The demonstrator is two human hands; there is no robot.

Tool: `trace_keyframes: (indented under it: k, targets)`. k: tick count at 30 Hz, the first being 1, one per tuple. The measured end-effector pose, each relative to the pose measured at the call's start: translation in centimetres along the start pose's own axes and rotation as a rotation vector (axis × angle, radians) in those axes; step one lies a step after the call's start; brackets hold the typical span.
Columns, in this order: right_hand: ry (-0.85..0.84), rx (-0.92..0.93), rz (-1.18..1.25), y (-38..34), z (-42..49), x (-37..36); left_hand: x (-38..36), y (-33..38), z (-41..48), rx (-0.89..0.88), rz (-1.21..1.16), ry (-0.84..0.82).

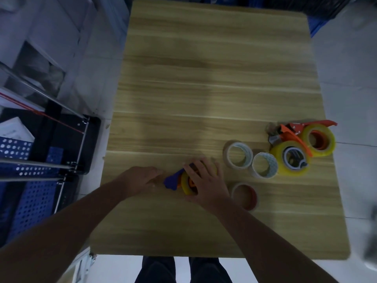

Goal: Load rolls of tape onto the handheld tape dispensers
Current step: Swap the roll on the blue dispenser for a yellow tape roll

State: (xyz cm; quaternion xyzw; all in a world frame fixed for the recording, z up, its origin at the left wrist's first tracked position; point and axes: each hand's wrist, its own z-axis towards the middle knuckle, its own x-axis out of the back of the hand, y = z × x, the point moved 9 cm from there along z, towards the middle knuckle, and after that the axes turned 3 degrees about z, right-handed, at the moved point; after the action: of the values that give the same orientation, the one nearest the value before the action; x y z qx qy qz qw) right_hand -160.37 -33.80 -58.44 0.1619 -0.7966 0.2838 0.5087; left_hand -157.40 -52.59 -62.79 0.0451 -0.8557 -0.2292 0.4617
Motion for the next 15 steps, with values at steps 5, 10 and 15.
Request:
trace_keyframes:
  k: [5,10,15]
  targets:
    - [0.021,-0.111,0.053,0.9,-1.1,0.6,3.6,0.7,-2.0,0.114,-0.126,0.356]
    - [-0.008,-0.199,0.256,1.7,-3.1,0.7,4.0,6.8,0.1,0.052,0.032,0.226]
    - [-0.016,-0.211,0.292,1.8,-3.9,1.4,3.4,8.0,2.5,0.086,0.154,-0.014]
